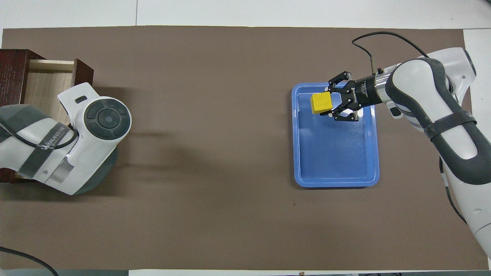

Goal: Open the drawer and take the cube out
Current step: 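Carry the cube over the blue tray with the right gripper while the left withdraws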

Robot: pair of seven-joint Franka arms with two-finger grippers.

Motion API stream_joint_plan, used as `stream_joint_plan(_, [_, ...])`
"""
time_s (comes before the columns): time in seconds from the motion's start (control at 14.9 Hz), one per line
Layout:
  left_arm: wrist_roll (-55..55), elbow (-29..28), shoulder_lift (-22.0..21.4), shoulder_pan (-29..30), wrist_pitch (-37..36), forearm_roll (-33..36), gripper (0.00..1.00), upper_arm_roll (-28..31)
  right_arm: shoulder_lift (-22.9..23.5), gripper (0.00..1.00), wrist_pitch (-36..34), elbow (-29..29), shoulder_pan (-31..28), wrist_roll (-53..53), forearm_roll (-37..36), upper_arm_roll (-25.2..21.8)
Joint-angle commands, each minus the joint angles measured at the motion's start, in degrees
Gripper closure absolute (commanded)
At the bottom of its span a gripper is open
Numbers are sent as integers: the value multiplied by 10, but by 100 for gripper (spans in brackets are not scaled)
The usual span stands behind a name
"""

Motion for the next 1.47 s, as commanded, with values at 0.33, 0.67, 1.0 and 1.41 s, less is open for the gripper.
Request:
stream_joint_plan(0.33, [112,-20,-7,101,83,21,0,-4,41,100,54,-8,1,-21,11,6])
stream_joint_plan(0.67, [174,-16,-4,152,107,21,0,-4,40,100,68,-27,8,-44,11,6])
stream_joint_plan(1.0, [189,-16,-3,165,112,21,0,-5,37,100,70,-37,9,-39,13,7])
stream_joint_plan(1.41, [203,-15,-2,172,119,19,0,-7,36,0,59,-33,9,-24,12,6])
